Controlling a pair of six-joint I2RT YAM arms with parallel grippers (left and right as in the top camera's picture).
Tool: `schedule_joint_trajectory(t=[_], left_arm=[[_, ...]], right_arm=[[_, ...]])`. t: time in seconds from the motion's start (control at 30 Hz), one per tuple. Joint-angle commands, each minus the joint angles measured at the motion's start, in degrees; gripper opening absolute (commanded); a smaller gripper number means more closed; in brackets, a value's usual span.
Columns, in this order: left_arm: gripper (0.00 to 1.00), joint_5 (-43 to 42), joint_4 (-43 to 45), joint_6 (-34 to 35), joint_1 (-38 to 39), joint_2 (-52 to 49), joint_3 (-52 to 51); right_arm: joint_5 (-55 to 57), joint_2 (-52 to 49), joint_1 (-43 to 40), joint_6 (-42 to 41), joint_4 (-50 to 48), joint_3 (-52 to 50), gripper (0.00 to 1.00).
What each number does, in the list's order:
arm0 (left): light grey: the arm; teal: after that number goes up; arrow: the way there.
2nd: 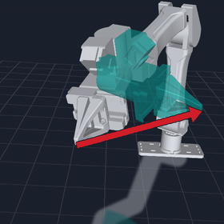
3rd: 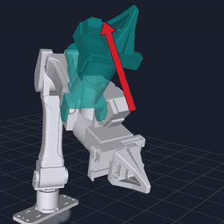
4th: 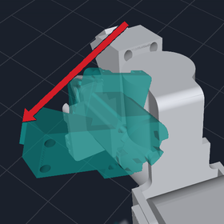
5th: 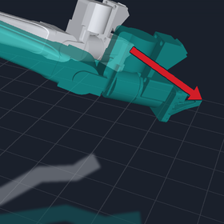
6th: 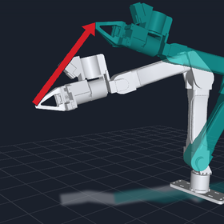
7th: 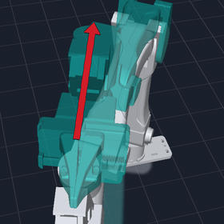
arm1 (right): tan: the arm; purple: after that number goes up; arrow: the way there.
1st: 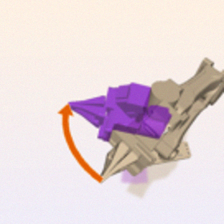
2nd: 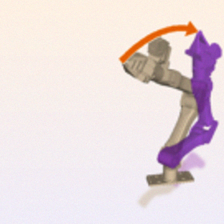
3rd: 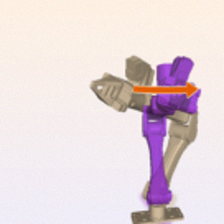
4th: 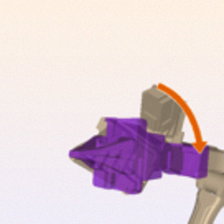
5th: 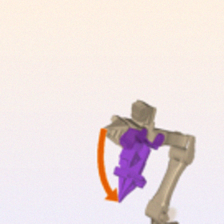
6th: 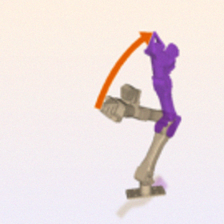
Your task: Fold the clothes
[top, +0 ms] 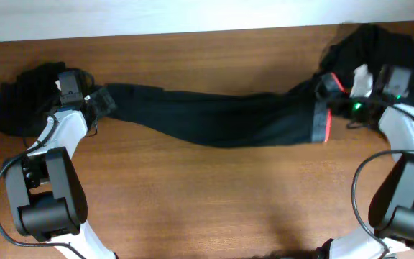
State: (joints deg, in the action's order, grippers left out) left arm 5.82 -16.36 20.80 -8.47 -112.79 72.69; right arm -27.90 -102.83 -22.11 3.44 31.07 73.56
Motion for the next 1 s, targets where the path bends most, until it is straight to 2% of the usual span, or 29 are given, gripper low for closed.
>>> schedule_joint_trajectory(t=[0.0,0.37,0.53,0.87,0.9,0.93,0.97], left_arm=[[0.99,-0.5,0.0,-0.7,0.2,-0.3,1.2],[0.99,-0.4,0.0,-0.7,0.2,-0.3,1.2],[0.99,-0.4,0.0,-0.7,0.2,-0.3,1.2],[0.99,-0.4,0.0,-0.7,0.2,-0.3,1.2],[0.99,-0.4,0.0,-0.7,0.2,-0.3,1.2],[0.99,-0.4,0.0,-0.8,0.2,-0.3,1.2],[0.99,-0.4,0.0,-0.9,0.2,-0.3,1.2]], right_arm=[[-0.8,2.0,0.3,0.2,0.1,4.6,0.04],[3.7,0.1,0.5,0.2,-9.1,6.9,0.04],[3.8,-6.0,2.3,0.2,-13.0,6.9,0.04],[5.9,-12.1,2.9,0.2,-14.2,6.9,0.04],[5.9,-12.1,2.9,0.2,-14.2,6.9,0.13],[5.9,-11.9,2.9,0.2,-13.8,7.3,0.54],[5.9,-11.9,2.9,0.2,-13.3,7.8,0.82]])
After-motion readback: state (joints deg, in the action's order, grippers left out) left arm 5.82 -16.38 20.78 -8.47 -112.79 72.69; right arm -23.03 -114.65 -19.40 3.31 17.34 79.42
